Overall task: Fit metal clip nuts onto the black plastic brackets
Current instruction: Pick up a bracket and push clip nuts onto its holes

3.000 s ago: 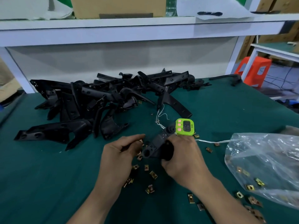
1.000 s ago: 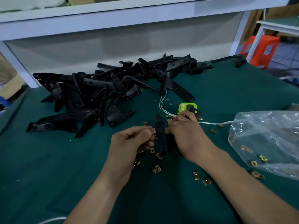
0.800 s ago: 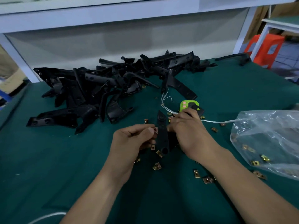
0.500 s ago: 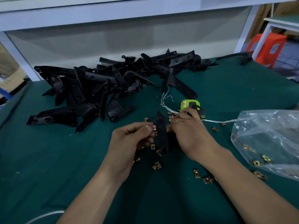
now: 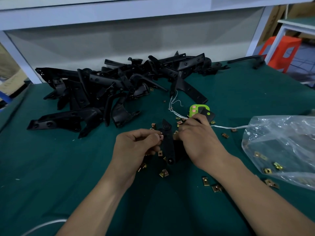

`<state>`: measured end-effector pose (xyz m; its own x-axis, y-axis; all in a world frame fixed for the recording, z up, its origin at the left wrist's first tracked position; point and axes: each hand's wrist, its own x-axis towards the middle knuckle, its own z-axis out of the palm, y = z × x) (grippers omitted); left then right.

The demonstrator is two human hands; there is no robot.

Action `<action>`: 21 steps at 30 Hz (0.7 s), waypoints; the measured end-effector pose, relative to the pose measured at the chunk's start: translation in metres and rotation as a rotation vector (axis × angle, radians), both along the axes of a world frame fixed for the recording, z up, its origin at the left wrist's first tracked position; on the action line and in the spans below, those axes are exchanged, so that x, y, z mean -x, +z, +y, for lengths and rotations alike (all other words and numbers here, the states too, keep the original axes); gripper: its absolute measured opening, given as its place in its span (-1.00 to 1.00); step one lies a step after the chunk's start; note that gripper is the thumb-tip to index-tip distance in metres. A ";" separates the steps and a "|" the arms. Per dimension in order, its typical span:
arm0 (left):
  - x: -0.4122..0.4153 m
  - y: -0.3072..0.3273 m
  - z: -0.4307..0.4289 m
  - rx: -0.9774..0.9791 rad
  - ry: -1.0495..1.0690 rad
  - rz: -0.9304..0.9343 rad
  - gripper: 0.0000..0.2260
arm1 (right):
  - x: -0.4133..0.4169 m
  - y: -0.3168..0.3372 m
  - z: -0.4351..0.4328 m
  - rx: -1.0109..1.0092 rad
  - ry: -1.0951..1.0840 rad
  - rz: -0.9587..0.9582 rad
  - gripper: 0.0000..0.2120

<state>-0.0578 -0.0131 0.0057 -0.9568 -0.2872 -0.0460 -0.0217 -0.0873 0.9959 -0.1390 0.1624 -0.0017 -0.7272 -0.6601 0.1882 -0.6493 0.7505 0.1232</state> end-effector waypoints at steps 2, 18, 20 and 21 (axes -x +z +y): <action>0.000 0.000 0.001 -0.009 0.022 -0.007 -0.86 | -0.001 0.000 -0.001 -0.009 -0.008 -0.005 -0.60; -0.001 0.001 0.004 -0.044 0.004 -0.046 -0.86 | -0.003 0.005 -0.004 -0.062 -0.019 -0.024 -0.67; -0.001 0.002 0.002 -0.103 -0.030 -0.059 -0.88 | -0.004 0.005 -0.005 -0.103 -0.012 -0.012 -0.72; -0.002 0.002 0.001 -0.136 -0.056 -0.065 -0.89 | -0.005 0.006 -0.005 -0.117 -0.008 -0.001 -0.76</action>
<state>-0.0563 -0.0120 0.0075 -0.9648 -0.2205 -0.1433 -0.0944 -0.2184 0.9713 -0.1335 0.1570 0.0039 -0.7327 -0.6718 0.1090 -0.6436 0.7360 0.2097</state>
